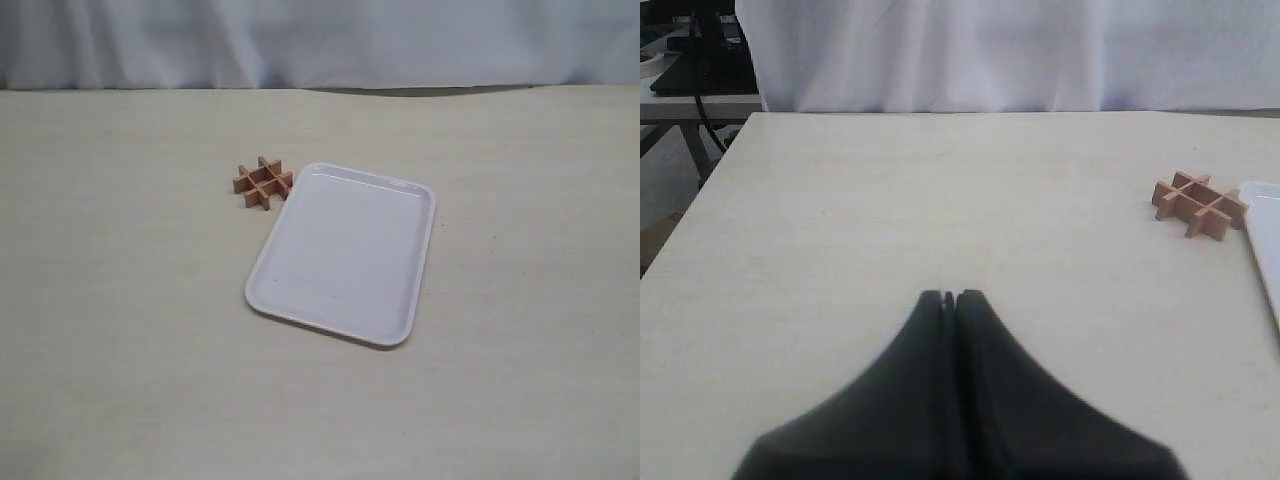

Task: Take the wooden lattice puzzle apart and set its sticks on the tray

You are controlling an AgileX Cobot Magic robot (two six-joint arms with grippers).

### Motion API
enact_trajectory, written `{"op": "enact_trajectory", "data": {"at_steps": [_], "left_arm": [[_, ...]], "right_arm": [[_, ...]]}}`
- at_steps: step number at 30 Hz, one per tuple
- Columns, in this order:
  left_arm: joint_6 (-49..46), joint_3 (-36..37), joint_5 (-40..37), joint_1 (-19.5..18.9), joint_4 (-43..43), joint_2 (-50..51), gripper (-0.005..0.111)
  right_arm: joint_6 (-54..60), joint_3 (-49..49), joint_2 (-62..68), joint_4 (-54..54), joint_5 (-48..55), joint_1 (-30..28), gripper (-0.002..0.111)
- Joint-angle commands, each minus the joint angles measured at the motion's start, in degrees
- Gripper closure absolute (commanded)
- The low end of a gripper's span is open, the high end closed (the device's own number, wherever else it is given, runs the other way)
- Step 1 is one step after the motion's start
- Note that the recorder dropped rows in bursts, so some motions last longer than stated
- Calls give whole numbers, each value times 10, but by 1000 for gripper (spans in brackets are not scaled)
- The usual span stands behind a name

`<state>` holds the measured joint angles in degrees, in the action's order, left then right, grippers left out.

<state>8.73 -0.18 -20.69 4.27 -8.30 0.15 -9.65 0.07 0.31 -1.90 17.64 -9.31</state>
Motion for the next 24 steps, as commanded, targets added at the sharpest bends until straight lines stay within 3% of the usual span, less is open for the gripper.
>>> {"op": "enact_trajectory", "data": {"at_steps": [1, 9, 19, 24], "left_arm": [[-1, 2, 4, 4, 0, -1, 107], [-1, 2, 4, 4, 0, -1, 107], [-1, 2, 4, 4, 0, -1, 107], [-1, 2, 4, 4, 0, -1, 107]], "right_arm": [[-2, -1, -3, -2, -2, 1, 104], [-2, -1, -3, -2, -24, 1, 104], [-2, -1, -3, -2, -308, 1, 104], [-2, -1, -3, -2, -382, 1, 104]]}}
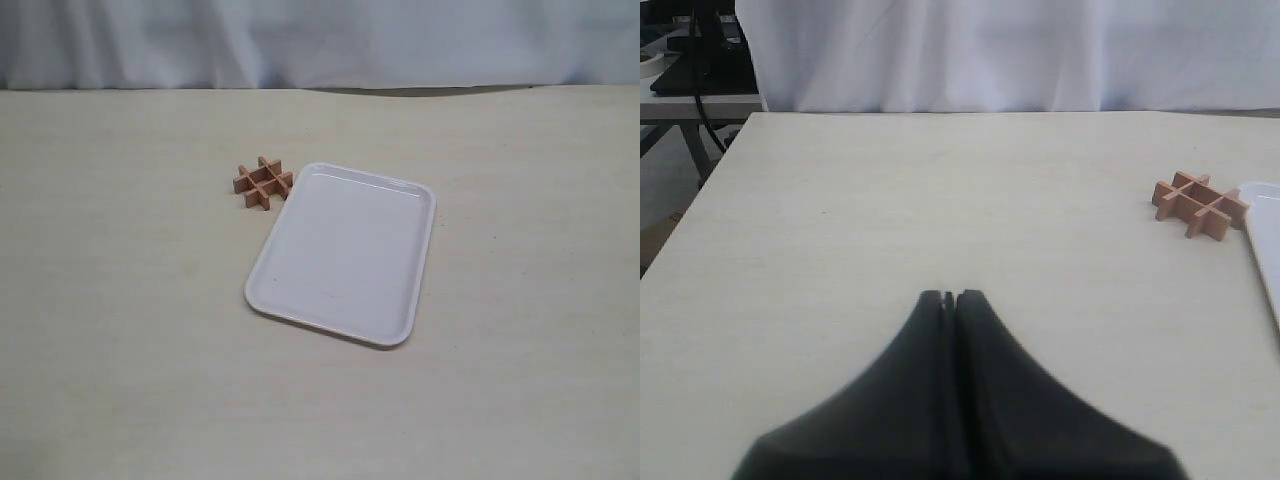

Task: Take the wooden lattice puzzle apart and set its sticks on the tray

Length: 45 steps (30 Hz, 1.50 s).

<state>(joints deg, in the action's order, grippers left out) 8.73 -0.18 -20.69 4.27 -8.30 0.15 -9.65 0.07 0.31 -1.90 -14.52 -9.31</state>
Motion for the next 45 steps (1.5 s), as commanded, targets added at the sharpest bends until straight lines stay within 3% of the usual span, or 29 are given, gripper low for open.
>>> {"op": "enact_trajectory", "data": {"at_steps": [1, 7, 11, 16, 27, 33, 39, 45], "left_arm": [[-1, 2, 4, 4, 0, -1, 107], [-1, 2, 4, 4, 0, -1, 107], [-1, 2, 4, 4, 0, -1, 107], [-1, 2, 4, 4, 0, -1, 107], [-1, 2, 4, 4, 0, -1, 107], [-1, 2, 4, 4, 0, -1, 107], [-1, 2, 4, 4, 0, -1, 107], [-1, 2, 4, 4, 0, -1, 107]], "right_arm": [[-2, -1, -3, -2, -64, 1, 104], [-15, -1, -3, -4, -140, 1, 104], [-221, -1, -3, -2, -149, 1, 104], [-232, 4, 29, -2, -168, 1, 104], [-226, 199, 357, 62, -98, 1, 104], [-261, 345, 556, 181, 50, 14, 104], [-246, 489, 739, 280, 218, 137, 104], [-128, 666, 930, 279, 435, 248, 104]]}}
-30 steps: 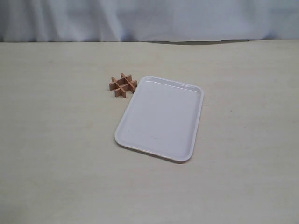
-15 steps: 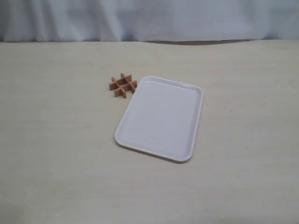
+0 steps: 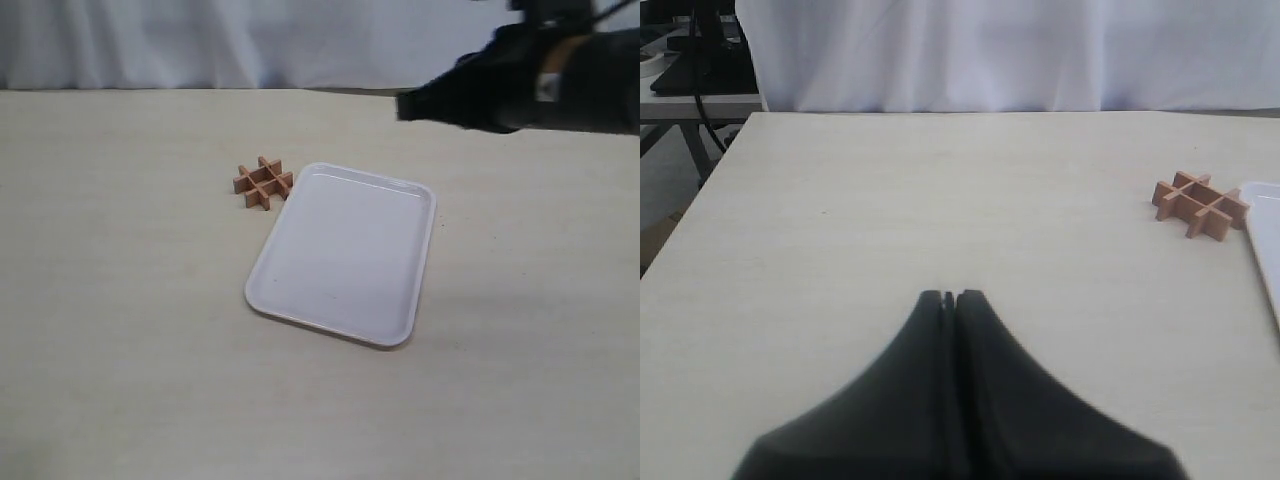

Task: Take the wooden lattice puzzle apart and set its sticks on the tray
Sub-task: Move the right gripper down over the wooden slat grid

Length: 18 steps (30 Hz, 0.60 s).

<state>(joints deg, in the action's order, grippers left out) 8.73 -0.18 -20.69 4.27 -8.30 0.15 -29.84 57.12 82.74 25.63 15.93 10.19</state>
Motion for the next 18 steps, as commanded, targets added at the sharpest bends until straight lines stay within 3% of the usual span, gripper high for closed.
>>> {"op": "enact_trajectory", "data": {"at_steps": [1, 8, 14, 18], "left_arm": [[-1, 2, 4, 4, 0, -1, 107], [-1, 2, 4, 4, 0, -1, 107], [-1, 2, 4, 4, 0, -1, 107], [-1, 2, 4, 4, 0, -1, 107]], "right_arm": [[98, 129, 137, -8, 163, 65, 104], [332, 360, 323, -252, 321, 78, 104], [319, 465, 421, -260, 337, 80, 103], [320, 486, 459, -256, 302, 80, 93]]}}
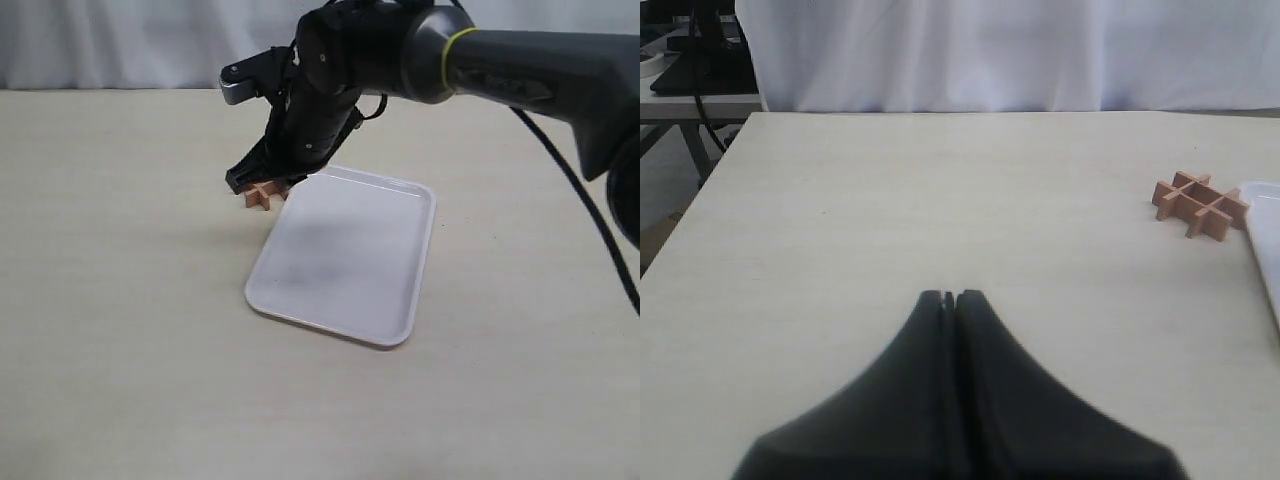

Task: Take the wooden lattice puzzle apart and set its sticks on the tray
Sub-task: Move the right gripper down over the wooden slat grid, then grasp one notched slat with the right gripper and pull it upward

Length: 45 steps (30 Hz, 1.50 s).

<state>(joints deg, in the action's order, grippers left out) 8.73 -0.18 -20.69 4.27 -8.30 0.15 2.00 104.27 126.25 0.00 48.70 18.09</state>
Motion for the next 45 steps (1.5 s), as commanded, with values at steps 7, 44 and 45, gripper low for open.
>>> {"op": "enact_trajectory", "data": {"at_steps": [7, 44, 45], "left_arm": [[-1, 2, 4, 4, 0, -1, 107], [-1, 2, 4, 4, 0, -1, 107], [-1, 2, 4, 4, 0, -1, 107]], "right_arm": [[2, 16, 50, 39, -78, 1, 79], [-48, 16, 101, 111, -173, -16, 79], [-48, 16, 101, 105, -173, -16, 79]]}}
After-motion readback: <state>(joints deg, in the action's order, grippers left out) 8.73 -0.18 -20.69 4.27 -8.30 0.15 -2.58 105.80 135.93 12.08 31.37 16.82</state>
